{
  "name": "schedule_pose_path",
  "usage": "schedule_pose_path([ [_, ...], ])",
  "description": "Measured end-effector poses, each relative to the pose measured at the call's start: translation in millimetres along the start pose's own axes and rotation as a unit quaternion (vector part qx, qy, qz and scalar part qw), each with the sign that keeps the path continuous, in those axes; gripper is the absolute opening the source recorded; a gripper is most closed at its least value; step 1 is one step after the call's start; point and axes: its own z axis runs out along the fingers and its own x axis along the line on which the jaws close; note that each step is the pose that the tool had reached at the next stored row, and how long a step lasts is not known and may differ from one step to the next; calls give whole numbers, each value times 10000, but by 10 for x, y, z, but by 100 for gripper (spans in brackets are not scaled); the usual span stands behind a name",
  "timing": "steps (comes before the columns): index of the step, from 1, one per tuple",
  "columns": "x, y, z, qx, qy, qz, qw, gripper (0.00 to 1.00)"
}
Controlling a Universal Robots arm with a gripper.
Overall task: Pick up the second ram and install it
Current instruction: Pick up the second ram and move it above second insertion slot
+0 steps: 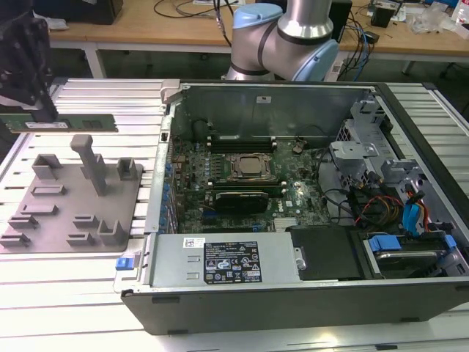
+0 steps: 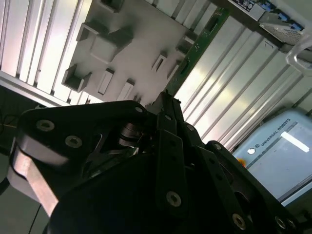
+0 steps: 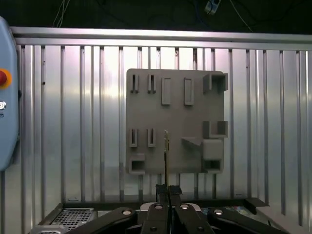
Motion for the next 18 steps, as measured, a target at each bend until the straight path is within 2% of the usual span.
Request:
schedule_pose_path([
  [2,-1,-124,-3,0,0,1,10000,9],
  [12,-4,-554,-15,0,0,1,10000,9],
  [14,-4,-695,-18,0,0,1,10000,9],
  [18,-5,-848,-22,0,0,0,10000,9],
])
